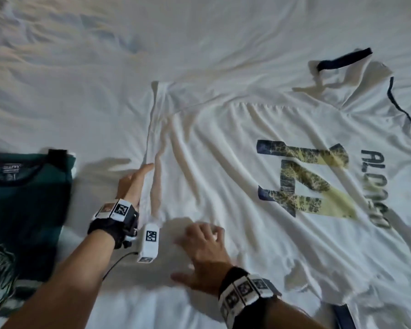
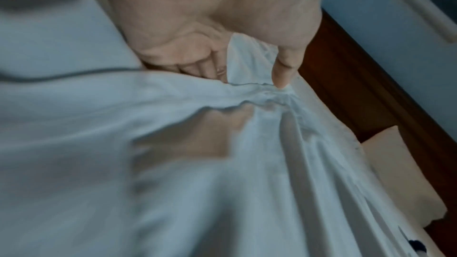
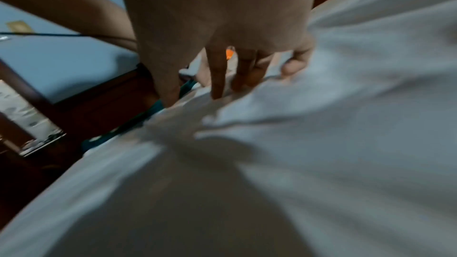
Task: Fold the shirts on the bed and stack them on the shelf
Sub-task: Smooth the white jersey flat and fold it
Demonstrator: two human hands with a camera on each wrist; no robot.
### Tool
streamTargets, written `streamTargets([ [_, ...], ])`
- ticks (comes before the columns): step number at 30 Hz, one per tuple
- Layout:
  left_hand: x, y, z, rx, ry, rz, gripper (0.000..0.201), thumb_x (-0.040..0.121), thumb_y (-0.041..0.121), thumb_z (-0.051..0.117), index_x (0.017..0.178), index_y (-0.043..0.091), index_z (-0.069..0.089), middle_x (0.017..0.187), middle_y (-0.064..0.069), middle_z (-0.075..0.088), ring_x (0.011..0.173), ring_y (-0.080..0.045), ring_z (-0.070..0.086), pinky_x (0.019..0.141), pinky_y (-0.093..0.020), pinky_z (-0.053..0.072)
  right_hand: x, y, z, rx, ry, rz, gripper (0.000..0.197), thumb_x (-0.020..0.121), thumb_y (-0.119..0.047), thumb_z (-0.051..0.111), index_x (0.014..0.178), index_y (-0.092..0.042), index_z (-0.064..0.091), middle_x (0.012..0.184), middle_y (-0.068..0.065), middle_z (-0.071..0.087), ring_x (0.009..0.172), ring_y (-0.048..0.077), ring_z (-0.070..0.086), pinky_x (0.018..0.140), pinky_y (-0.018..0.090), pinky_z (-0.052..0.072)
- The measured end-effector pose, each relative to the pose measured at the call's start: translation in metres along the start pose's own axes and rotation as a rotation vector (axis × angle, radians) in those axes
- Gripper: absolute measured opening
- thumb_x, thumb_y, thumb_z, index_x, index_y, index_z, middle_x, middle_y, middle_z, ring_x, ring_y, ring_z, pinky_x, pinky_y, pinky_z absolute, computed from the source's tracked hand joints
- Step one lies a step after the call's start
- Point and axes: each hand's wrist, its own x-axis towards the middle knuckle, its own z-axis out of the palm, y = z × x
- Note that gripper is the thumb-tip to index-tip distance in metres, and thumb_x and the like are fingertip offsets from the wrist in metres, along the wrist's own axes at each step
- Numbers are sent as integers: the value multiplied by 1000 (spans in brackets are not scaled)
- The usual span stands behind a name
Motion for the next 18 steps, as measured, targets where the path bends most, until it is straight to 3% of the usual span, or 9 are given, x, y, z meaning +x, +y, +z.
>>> streamTargets([
  [2,-16,-26,-7,-40,-21,-30,68,49,61,83,97,13,75,91,-6,75,87,-29,70,86,-45,55,-20,-18,14,-102,-206,57,103,50,-72,56,140,-25,44,150,9,34,136,34,29,98,68,17],
  [3,-24,-36,-11,-41,-28,-24,65,54,59,82,98,12,74,91,-5,74,87,-28,68,85,-43,54,-24,-23,17,-118,-241,89,108,48,-68,58,144,-22,40,156,10,27,141,34,23,100,71,11],
  [5,-38,-54,-15,26,-14,13,52,65,53,79,93,11,70,84,-5,70,81,-26,64,77,-37,51,-25,-26,19,-109,-234,135,97,53,-47,62,144,-20,43,160,6,22,145,31,20,102,70,11],
  [7,-48,-74,-17,114,4,71,41,71,48,79,88,12,68,79,-4,67,75,-22,62,73,-35,48,-24,-24,18,-107,-173,160,79,61,-21,48,140,-19,48,159,4,24,145,28,24,104,65,13],
  [10,-56,-91,-19,131,15,218,36,71,44,78,75,9,68,70,-3,65,75,-20,61,71,-34,49,-23,-20,19,-122,-143,188,85,60,-3,26,141,-20,47,158,2,28,142,30,26,108,69,18],
  [12,-60,-93,-24,55,74,315,32,84,37,73,72,9,62,63,-2,57,70,-18,53,62,-31,43,-24,-23,17,-92,-105,124,99,56,4,19,151,-22,30,161,4,18,146,35,10,107,70,14],
  [13,-60,-93,-28,28,109,362,28,91,33,66,78,9,62,64,-2,57,69,-19,53,62,-32,43,-25,-27,17,-52,-53,70,106,54,7,15,155,-26,12,163,2,4,147,34,-7,108,68,0],
  [15,-59,-98,-36,43,152,417,26,96,36,57,89,12,62,69,-6,60,70,-27,58,67,-39,49,-28,-42,6,103,-139,-3,114,54,15,16,151,-34,-17,161,-2,-20,143,25,-30,104,58,-26],
  [18,-60,-112,-48,175,160,374,33,91,46,61,86,13,63,81,-11,66,84,-33,63,81,-43,50,-38,-45,15,109,-136,-23,114,62,18,34,152,-32,-15,161,1,-17,144,25,-28,105,60,-24],
])
